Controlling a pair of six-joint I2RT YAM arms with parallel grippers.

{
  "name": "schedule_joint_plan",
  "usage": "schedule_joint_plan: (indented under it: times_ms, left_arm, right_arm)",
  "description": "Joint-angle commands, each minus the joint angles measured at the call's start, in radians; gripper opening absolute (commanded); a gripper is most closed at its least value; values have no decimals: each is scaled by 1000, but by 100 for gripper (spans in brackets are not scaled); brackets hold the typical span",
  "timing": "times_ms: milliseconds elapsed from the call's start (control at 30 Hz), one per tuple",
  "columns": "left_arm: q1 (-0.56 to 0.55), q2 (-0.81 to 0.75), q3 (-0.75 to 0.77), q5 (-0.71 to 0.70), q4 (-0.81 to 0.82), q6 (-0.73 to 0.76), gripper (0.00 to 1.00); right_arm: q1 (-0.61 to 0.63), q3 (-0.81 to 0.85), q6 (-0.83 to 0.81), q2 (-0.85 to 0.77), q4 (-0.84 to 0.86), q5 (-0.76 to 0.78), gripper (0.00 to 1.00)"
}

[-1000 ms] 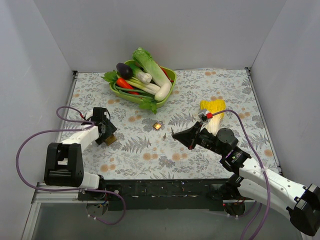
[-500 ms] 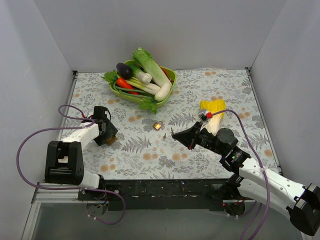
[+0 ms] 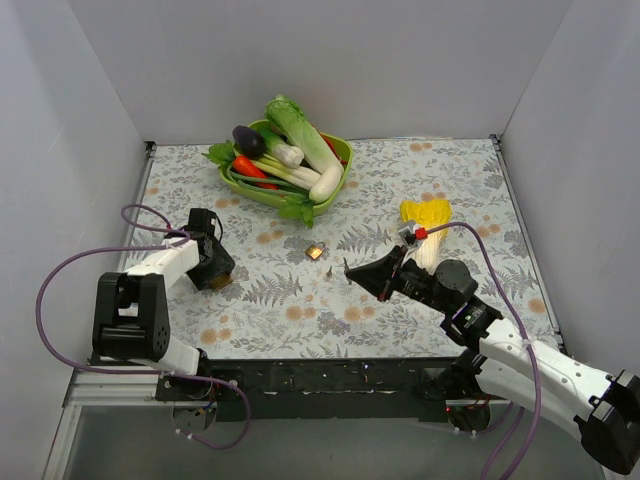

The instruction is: Unlock with the key

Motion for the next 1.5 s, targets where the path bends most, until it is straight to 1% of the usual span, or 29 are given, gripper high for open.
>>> schedule_joint_plan:
  times_ms: [0, 100, 133, 200, 233, 300, 333, 500, 633, 667, 800, 867, 1000, 1033, 1167, 1467]
  left_arm:
    - [-4, 49, -33, 36, -41, 22, 36]
    - [-4, 21, -39, 76, -17, 31, 23]
    - [-4, 7, -40, 93, -11, 31, 16]
    - [-4, -48, -34, 134, 3, 28, 9]
    - [-4, -65, -24, 148, 8, 19, 0]
    - [-4, -103, -11, 172, 14, 10, 0]
    - [-4, -138, -7, 214, 18, 3, 0]
    - [-4, -227, -8, 278, 57, -63, 0]
    - [-4, -279, -56, 334, 115, -113, 0]
    - [-3, -293, -66, 352, 127, -122, 0]
    - [-4, -329, -140, 398, 213, -187, 0]
    - [-4, -347, -160, 416, 251, -211, 0]
    - [-4, -420, -211, 452, 314, -296, 0]
    - [-4, -431, -231, 456, 325, -335, 0]
    - [-6, -505, -284, 458, 373, -414, 0]
    - [-7, -605, -324, 463, 393, -500, 0]
  right_arm:
    - [-3, 2, -4, -9, 37, 8, 1]
    - [-5, 4, -4, 3, 42, 8, 1]
    - [-3, 7, -4, 9, 45, 2, 1]
    - [-3, 14, -1, 32, 46, -20, 1]
    - [-5, 16, -1, 42, 54, -28, 1]
    - [-2, 21, 2, 71, 69, -44, 1]
    - [0, 21, 5, 82, 80, -51, 1]
    - [35, 65, 5, 193, 115, -60, 1]
    - [79, 129, 5, 302, 135, -52, 1]
    - [92, 143, 1, 351, 138, -51, 1]
    - [170, 226, -4, 485, 149, -55, 1]
    - [187, 260, 13, 561, 180, -66, 1]
    - [211, 315, 39, 664, 207, -83, 1]
    - [214, 324, 41, 680, 209, -89, 1]
    - [222, 361, 62, 775, 230, -112, 1]
    - [233, 428, 94, 893, 257, -136, 1]
